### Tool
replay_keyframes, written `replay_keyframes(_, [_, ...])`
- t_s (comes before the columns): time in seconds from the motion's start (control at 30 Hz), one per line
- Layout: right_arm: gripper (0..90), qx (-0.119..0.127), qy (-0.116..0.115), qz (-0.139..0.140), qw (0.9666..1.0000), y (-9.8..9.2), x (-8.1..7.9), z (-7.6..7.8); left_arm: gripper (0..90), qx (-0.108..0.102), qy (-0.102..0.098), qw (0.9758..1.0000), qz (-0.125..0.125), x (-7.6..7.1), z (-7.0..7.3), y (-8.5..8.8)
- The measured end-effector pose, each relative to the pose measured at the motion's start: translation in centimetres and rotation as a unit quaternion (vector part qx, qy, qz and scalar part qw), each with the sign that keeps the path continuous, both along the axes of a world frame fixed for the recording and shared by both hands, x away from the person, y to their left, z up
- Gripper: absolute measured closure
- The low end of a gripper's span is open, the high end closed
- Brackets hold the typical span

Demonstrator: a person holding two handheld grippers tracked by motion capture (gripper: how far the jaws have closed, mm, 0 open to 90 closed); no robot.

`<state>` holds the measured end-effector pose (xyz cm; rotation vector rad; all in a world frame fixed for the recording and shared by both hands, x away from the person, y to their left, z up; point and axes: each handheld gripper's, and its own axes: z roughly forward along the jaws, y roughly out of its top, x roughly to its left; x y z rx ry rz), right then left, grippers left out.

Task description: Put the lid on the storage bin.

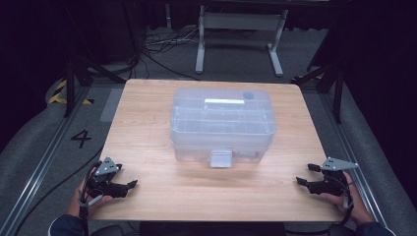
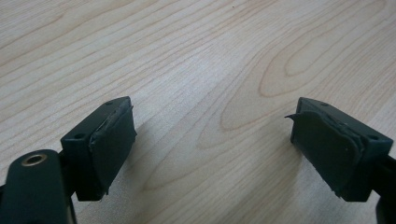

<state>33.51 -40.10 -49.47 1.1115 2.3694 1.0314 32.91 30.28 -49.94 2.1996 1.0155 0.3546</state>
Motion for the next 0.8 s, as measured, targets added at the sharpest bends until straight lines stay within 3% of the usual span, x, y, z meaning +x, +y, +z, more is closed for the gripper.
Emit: replay_keyframes(0.8, [22.8,0.0,0.0,0.0,1.0,0.0,0.0,0.0,11.2,0.002,0.005,0.9995,0.03,-0.2,0.0,-0.78])
